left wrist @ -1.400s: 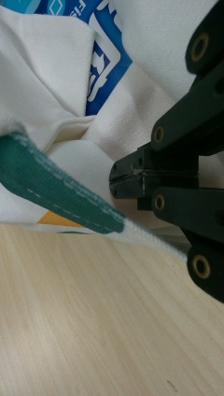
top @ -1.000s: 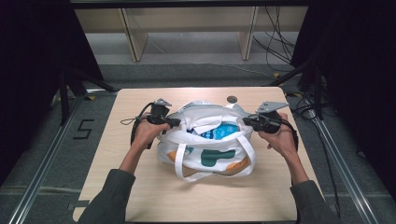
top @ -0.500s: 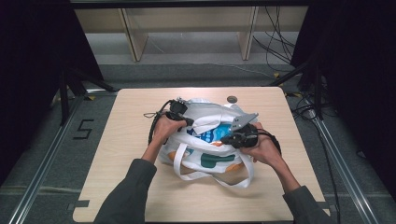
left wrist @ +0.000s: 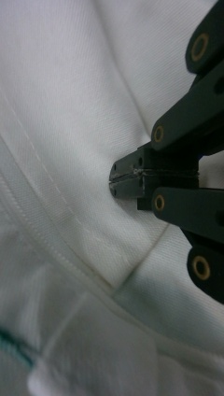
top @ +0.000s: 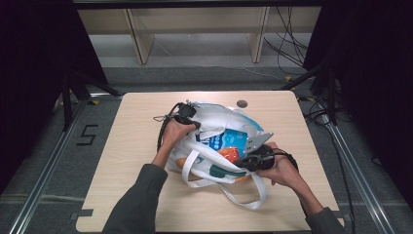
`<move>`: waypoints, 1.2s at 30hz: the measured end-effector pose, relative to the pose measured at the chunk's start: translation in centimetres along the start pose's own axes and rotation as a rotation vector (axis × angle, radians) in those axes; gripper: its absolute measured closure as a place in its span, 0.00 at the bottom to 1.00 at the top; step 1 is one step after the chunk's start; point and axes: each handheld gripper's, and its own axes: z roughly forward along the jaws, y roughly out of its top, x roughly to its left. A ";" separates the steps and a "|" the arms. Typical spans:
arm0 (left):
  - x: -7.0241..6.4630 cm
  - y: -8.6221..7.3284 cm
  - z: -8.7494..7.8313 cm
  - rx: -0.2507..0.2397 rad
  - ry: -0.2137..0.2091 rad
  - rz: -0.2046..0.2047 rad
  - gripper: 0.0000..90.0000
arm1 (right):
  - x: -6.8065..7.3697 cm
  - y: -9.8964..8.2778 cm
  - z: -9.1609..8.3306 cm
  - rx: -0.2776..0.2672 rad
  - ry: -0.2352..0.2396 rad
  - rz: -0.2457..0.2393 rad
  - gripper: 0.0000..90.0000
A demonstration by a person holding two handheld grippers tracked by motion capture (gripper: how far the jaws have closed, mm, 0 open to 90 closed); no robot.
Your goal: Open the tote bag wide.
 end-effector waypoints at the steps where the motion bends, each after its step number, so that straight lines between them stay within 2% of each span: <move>1: -0.2 -0.2 -0.6 -0.011 -0.022 0.003 0.97 | -0.4 0.3 -0.5 -0.044 -0.022 -0.009 1.00; 2: -0.4 -0.5 -1.2 -0.019 -0.026 0.025 0.96 | -0.8 0.6 -1.3 -0.079 -0.063 0.023 1.00; 3: -0.7 -0.9 -1.9 -0.015 -0.034 0.046 0.96 | -1.3 1.0 -1.9 -0.102 -0.094 0.024 1.00; 4: -0.8 -1.3 -2.4 -0.016 -0.051 0.057 0.96 | -1.3 1.0 -1.9 -0.102 -0.094 0.024 1.00; 5: -1.0 -2.4 -3.1 -0.015 -0.082 0.063 0.95 | -2.5 1.9 -2.9 -0.137 -0.182 0.041 1.00; 8: -1.1 -3.2 -3.3 -0.024 -0.103 0.052 0.95 | -3.9 2.8 -3.1 -0.142 -0.215 0.039 1.00; 9: -1.1 -3.5 -3.4 -0.023 -0.111 0.054 0.95 | -4.4 3.1 -2.9 -0.134 -0.237 0.056 1.00; 11: -1.4 -4.0 -3.8 -0.025 -0.115 0.087 0.96 | -5.5 3.7 -2.1 -0.109 -0.244 0.059 1.00; 12: -1.5 -4.2 -3.9 -0.025 -0.116 0.091 0.96 | -6.2 4.0 -0.8 -0.070 -0.240 0.062 1.00; 14: -1.4 -4.5 -4.2 -0.012 -0.125 0.100 0.96 | -6.6 3.9 -0.1 -0.059 -0.259 0.065 1.00; 16: -1.6 -4.9 -4.5 0.021 -0.124 0.133 0.96 | -7.4 3.6 0.9 -0.022 -0.284 0.098 1.00; 17: -1.9 -5.5 -5.2 0.064 -0.132 0.202 0.96 | -8.3 3.2 1.5 -0.009 -0.311 0.132 1.00; 18: -1.9 -5.5 -5.2 0.064 -0.132 0.202 0.97 | -8.6 2.9 1.7 -0.011 -0.310 0.167 1.00; 19: -2.2 -6.1 -5.4 0.069 -0.139 0.212 0.97 | -8.6 2.9 1.7 -0.011 -0.310 0.167 1.00; 20: -2.4 -6.7 -5.6 0.069 -0.148 0.213 0.97 | -9.0 2.8 1.6 -0.005 -0.304 0.188 1.00; 22: -2.7 -7.7 -6.0 0.071 -0.158 0.228 0.99 | -10.2 2.1 2.2 -0.009 -0.331 0.223 1.00; 24: -3.2 -8.5 -6.3 0.078 -0.167 0.259 0.99 | -10.4 1.9 2.6 -0.006 -0.332 0.238 1.00; 26: -3.8 -8.9 -6.3 0.088 -0.173 0.276 0.99 | -10.7 1.8 3.3 0.021 -0.341 0.252 1.00; 27: -4.2 -9.1 -6.3 0.084 -0.181 0.266 0.99 | -10.9 1.8 3.6 0.038 -0.347 0.249 1.00; 28: -4.1 -9.0 -6.4 0.089 -0.178 0.292 0.99 | -11.0 1.9 3.9 0.038 -0.361 0.241 1.00; 29: -4.1 -8.9 -6.5 0.086 -0.170 0.292 0.99 | -11.0 2.0 3.8 0.068 -0.352 0.244 1.00; 31: -4.0 -8.6 -6.7 0.071 -0.158 0.279 0.98 | -10.8 2.2 3.8 0.054 -0.364 0.252 1.00; 32: -3.9 -8.3 -6.9 0.035 -0.151 0.269 0.95 | -10.7 2.4 3.2 0.056 -0.355 0.226 1.00; 33: -3.8 -8.0 -7.0 -0.016 -0.156 0.223 0.93 | -10.3 2.6 2.8 0.016 -0.353 0.218 1.00; 34: -3.6 -7.4 -7.2 -0.036 -0.164 0.220 0.93 | -10.0 2.8 2.1 -0.017 -0.348 0.197 1.00; 35: -3.5 -6.8 -7.4 -0.064 -0.154 0.199 0.94 | -8.8 3.5 0.7 -0.059 -0.332 0.180 1.00; 36: -3.3 -6.2 -7.5 -0.085 -0.151 0.192 0.94 | -8.8 3.5 0.7 -0.059 -0.332 0.180 1.00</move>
